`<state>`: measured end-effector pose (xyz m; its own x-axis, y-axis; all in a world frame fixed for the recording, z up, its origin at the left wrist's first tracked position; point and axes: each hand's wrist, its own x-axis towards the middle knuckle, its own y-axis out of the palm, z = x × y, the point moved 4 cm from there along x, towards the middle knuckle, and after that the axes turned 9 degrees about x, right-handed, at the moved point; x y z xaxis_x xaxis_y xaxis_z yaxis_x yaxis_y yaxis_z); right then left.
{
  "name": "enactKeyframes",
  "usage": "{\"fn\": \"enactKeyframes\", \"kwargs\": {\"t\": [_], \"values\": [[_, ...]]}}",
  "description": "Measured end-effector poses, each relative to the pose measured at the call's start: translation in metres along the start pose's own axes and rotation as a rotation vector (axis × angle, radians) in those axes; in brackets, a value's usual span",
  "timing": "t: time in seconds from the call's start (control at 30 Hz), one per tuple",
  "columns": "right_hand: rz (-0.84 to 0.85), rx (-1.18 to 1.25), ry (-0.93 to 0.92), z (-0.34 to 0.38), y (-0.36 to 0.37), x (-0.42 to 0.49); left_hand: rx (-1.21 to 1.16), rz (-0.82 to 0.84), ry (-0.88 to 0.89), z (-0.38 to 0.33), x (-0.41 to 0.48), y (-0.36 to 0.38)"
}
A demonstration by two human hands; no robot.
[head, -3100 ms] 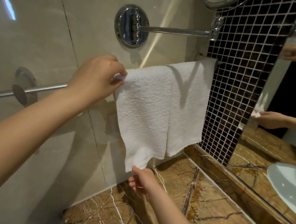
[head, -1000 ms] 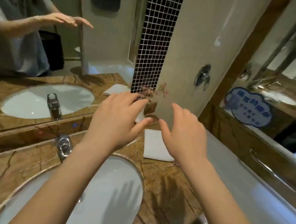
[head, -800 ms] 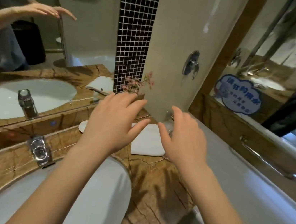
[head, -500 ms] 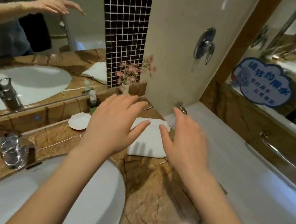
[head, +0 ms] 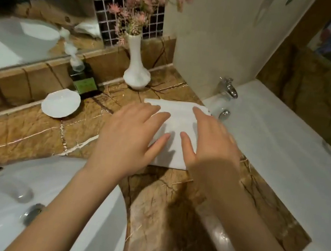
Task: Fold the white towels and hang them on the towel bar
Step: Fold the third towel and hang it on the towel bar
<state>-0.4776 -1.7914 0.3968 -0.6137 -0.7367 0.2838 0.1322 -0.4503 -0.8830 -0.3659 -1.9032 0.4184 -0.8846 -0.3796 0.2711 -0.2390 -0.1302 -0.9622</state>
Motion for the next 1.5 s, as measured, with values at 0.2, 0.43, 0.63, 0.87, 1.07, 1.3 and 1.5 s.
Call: {"fn": "enactKeyframes", "kwargs": {"t": [0.2,0.43,0.63,0.87,1.07,1.3,1.5], "values": [[0.136,0.002,-0.009,-0.017,0.049,-0.011,-0.012,0.198,0.043,0.000,-0.010,0.063],[0.189,-0.048,-0.011,-0.018,0.063,-0.018,-0.047,0.188,0.099,0.003,-0.019,0.085],[0.257,-0.044,-0.078,-0.013,0.063,-0.016,-0.058,0.064,0.156,0.004,-0.009,0.072],[0.189,-0.042,-0.178,0.002,0.032,0.010,-0.329,0.004,-0.010,0.013,0.006,0.040],[0.103,0.263,-0.089,0.018,-0.024,0.036,-0.915,-0.105,-0.269,0.035,0.010,0.019],[0.081,0.689,0.070,0.007,-0.032,0.055,-1.015,0.144,-0.493,0.044,-0.004,0.038],[0.076,0.444,0.103,0.018,0.008,0.024,-1.330,0.071,-0.691,0.030,-0.010,0.053]]}}
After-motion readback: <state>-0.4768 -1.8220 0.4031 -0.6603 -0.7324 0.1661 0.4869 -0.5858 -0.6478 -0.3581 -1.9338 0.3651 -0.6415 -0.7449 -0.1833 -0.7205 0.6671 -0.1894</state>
